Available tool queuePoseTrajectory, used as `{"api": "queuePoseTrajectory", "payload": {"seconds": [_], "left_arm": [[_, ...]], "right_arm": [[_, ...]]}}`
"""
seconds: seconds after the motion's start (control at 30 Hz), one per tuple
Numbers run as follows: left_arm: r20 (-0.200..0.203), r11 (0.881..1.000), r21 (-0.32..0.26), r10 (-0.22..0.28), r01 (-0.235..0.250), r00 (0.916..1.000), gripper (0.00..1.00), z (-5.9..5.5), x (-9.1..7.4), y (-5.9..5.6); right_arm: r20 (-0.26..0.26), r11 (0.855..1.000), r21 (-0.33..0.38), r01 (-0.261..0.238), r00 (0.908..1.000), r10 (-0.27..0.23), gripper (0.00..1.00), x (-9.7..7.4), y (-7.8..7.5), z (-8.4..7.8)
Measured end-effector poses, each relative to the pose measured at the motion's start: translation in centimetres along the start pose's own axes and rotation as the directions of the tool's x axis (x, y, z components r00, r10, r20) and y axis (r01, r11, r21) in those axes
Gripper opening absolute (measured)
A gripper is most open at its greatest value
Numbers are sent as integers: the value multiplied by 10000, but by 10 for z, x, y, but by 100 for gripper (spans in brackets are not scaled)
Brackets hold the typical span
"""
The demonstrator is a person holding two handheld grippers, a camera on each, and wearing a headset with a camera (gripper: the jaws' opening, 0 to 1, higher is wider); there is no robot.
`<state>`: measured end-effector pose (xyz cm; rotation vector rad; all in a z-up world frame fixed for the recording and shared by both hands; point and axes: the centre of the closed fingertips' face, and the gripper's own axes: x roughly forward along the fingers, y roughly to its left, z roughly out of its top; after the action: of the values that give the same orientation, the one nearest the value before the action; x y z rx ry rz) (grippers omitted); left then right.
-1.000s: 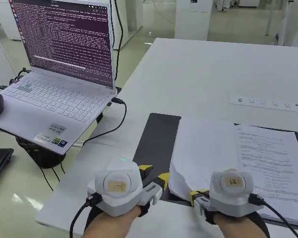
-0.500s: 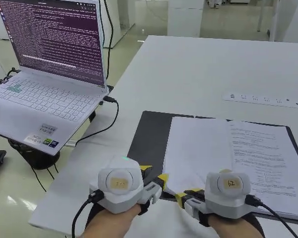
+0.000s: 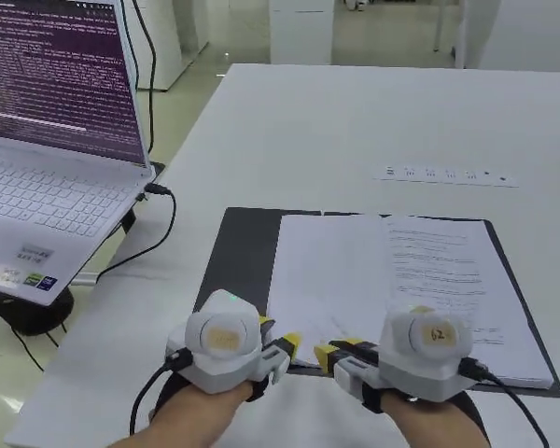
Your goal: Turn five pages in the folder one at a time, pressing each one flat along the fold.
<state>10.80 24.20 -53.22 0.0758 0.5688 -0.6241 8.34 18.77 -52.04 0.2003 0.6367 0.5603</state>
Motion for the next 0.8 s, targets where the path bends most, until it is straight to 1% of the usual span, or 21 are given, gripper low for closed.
{"api": "queuePoseTrajectory", "payload": {"seconds": [0.07,0.1,0.17,0.27,0.3,0.37,0.43,0.47,0.53,0.6,0.67,0.73,0.8], "left_arm": [[-152,10000,22,-12,13,9999,23,-5,4,0],[-321,9999,106,36,-33,9995,24,-10,5,0],[-388,9999,111,27,-23,9992,24,-13,7,-1],[-566,9998,60,181,-177,9982,24,-21,8,0],[-575,9997,74,222,-218,9981,24,-22,8,0],[-380,9993,188,343,-336,9987,24,-23,7,1],[-391,9991,164,396,-390,9984,23,-22,7,1],[-389,9985,330,439,-427,9983,23,-23,7,1],[-330,9975,545,473,-454,9983,23,-24,6,1],[-254,9977,479,501,-489,9984,23,-24,7,1],[-197,9976,441,533,-524,9984,23,-24,7,2],[-148,9975,454,549,-542,9984,23,-24,7,2],[-20,9975,453,544,-543,9985,23,-25,7,2]], "right_arm": [[177,9998,89,183,9997,-185,11,-4,-10,5],[354,9996,212,205,9991,-213,11,-6,-15,10],[427,9989,313,346,9984,-360,11,-8,-24,13],[713,9977,492,472,9962,-506,10,-11,-38,22],[735,9974,484,525,9957,-559,9,-12,-41,23],[848,9971,442,618,9942,-654,5,-11,-50,28],[948,9958,568,718,9925,-769,3,-11,-59,34],[1031,9949,628,783,9911,-845,2,-10,-64,37],[1088,9942,634,870,9896,-936,1,-8,-70,40],[1228,9922,706,1027,9862,-1108,0,-5,-82,47],[1333,9910,748,1108,9838,-1201,0,-2,-89,51],[1287,9894,816,1200,9831,-1299,0,4,-98,53],[1391,9888,740,1299,9805,-1392,0,9,-107,58]]}}
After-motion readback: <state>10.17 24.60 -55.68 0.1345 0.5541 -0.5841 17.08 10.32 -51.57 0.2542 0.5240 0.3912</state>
